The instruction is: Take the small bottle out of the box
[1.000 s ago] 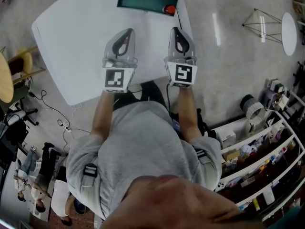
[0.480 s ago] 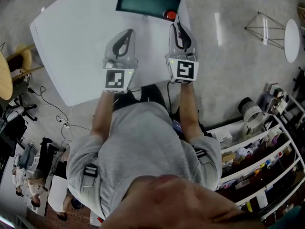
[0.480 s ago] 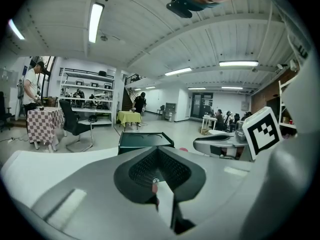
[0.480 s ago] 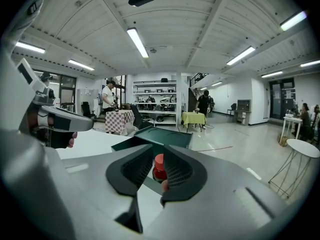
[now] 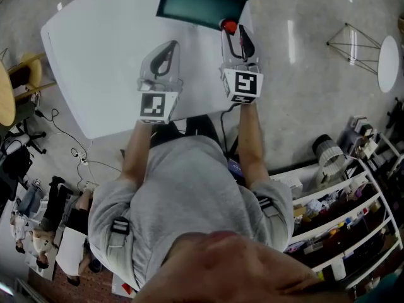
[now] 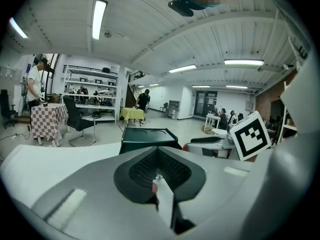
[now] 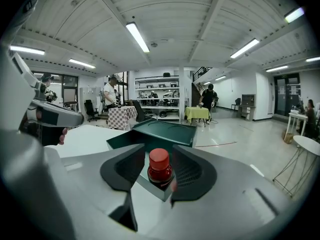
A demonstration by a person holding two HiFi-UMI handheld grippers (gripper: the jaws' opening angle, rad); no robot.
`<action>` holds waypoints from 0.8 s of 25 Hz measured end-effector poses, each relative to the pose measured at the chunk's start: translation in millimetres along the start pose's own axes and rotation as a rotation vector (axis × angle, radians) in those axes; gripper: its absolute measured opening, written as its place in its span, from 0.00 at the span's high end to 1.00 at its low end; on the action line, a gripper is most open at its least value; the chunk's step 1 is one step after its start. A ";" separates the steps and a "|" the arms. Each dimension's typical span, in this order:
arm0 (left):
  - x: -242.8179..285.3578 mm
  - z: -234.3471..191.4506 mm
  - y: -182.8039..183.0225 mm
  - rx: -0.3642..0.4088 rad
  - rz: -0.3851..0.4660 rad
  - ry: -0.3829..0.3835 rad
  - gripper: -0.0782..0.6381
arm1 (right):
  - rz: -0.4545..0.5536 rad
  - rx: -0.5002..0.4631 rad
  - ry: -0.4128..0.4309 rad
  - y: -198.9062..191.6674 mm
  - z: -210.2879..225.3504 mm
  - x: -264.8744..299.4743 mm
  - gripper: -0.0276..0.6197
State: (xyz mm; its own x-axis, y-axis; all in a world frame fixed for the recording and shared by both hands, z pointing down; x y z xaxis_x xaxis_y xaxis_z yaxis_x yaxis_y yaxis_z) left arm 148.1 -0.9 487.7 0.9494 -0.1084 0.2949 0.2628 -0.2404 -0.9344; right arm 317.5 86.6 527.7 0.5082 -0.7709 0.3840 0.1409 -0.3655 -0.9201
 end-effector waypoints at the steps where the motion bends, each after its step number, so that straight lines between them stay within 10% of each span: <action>1: 0.2 0.1 0.1 0.000 -0.002 0.003 0.87 | -0.007 0.000 0.003 -1.4 0.0 1.7 0.69; 20: -1.4 0.2 -8.4 -0.027 -0.004 0.039 0.87 | -0.024 -0.017 -0.012 -19.6 -1.1 17.2 0.74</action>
State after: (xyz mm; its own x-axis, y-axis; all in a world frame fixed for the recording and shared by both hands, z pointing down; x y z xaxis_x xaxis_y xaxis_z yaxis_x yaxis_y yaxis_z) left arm 144.6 1.5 495.1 0.9407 -0.1451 0.3068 0.2615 -0.2664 -0.9277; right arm 322.5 80.0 552.4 0.5154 -0.7553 0.4048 0.1391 -0.3924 -0.9092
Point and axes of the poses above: the fingertips, and each gripper's own axes: x forward along the fingers, z to its right, y out of its top, the point moved 6 cm from there along -x, backward along the fingers, and after that the axes turned 15 degrees about -y, right-handed, at the moved point
